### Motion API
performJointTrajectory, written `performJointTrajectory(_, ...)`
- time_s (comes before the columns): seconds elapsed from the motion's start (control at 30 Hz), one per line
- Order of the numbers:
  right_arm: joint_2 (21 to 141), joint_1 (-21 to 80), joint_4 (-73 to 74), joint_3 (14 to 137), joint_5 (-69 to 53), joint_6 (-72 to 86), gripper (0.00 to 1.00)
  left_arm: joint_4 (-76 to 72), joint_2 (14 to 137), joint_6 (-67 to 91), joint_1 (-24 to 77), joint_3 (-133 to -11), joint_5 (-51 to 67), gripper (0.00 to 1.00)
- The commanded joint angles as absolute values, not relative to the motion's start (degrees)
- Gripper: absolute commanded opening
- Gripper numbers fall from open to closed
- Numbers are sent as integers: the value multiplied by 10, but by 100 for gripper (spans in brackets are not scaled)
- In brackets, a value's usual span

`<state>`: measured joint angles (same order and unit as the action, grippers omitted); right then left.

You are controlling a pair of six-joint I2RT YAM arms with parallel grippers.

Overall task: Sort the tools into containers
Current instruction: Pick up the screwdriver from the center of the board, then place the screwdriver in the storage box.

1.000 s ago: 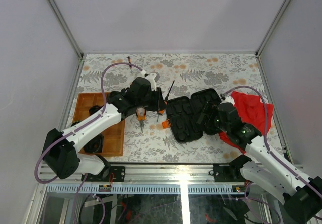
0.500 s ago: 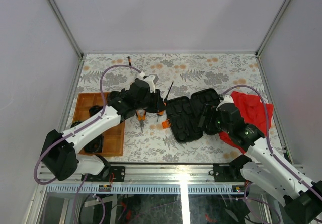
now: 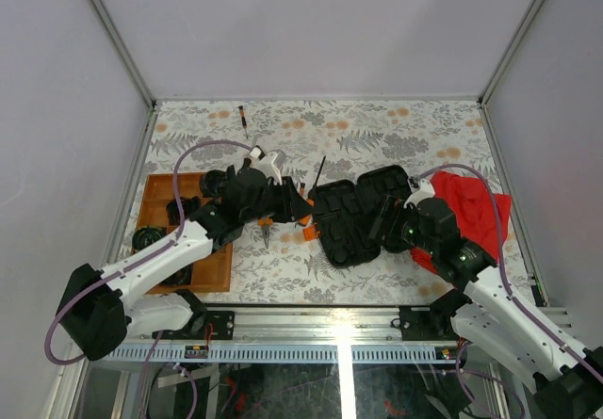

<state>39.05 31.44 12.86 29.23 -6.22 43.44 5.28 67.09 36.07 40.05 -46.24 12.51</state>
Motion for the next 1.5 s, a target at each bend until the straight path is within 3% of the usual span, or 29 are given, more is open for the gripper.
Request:
performJointTrajectory(0.0,407,313,15,293,-109,469,97,-86,654,418,410,-413,154,0)
performJointTrajectory(0.77,433,323,-200,223,-132,559,92,-237,699,437,549,-350,111,0)
performJointTrajectory(1.0,448,323,-249,204,-132,577,83,-260,716,441,577,-350,108,0)
performJointTrajectory(1.17,462,324,-245,202,-139,589,69,-249,722,439,586,-360,92,0)
performJointTrajectory(1.47,471,324,-238,197,-164,590,64,-219,729,450,588,-380,38,0)
